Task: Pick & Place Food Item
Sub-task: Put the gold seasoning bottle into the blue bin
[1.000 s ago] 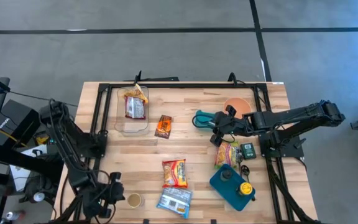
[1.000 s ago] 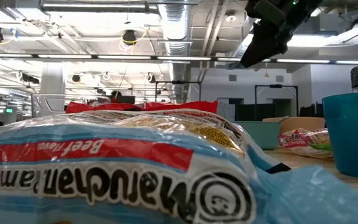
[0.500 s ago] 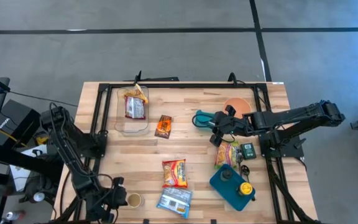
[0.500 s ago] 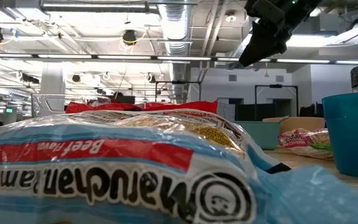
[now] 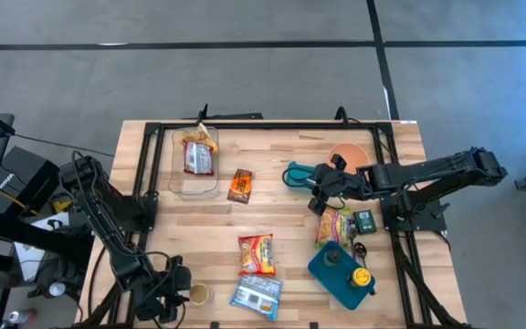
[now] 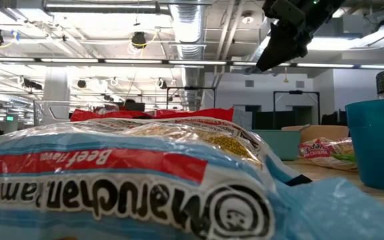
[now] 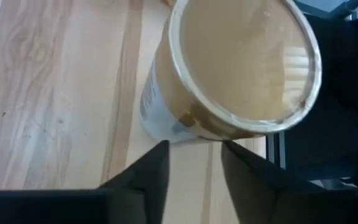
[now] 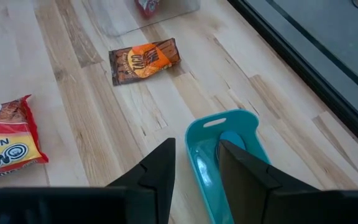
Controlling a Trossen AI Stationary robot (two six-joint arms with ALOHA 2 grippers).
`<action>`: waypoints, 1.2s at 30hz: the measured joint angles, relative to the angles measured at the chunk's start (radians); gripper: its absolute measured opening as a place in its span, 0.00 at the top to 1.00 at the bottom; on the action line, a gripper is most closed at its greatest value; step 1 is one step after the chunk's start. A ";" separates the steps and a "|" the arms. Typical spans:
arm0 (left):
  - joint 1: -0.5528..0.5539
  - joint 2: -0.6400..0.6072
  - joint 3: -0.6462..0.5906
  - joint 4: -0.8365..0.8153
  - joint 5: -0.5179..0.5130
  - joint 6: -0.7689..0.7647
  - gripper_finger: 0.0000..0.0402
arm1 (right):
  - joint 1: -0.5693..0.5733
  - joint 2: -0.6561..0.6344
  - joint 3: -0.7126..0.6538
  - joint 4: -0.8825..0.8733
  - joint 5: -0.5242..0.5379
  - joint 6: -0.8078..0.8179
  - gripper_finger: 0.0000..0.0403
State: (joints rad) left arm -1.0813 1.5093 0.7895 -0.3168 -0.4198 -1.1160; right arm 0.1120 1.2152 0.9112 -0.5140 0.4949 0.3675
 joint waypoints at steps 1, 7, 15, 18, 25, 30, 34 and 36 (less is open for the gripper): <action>0.000 0.000 0.000 0.000 0.002 0.000 0.60 | 0.000 0.000 0.000 0.000 0.000 0.000 0.71; -0.005 0.000 0.000 0.007 0.004 0.039 0.44 | 0.000 0.000 0.000 0.000 0.000 0.000 0.71; 0.014 0.000 0.000 0.011 -0.047 0.116 0.39 | 0.000 0.000 0.000 0.000 0.000 0.000 0.71; 0.031 0.000 0.000 0.011 -0.048 0.116 0.39 | 0.000 0.000 0.000 0.000 0.000 0.000 0.71; 0.083 0.000 0.000 0.011 -0.066 0.154 0.39 | 0.000 0.000 0.000 0.000 0.000 0.000 0.71; 0.132 -0.001 0.000 0.011 -0.141 0.226 0.39 | 0.000 0.000 0.000 0.000 0.000 0.000 0.71; 0.176 -0.001 0.000 0.010 -0.190 0.274 0.39 | 0.000 0.000 0.000 0.000 0.000 0.000 0.71; 0.202 -0.001 0.000 0.010 -0.207 0.299 0.39 | 0.000 0.000 0.000 0.000 0.000 0.000 0.71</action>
State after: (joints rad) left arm -0.8794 1.5085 0.7895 -0.3065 -0.6273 -0.8174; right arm 0.1120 1.2152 0.9112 -0.5144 0.4946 0.3676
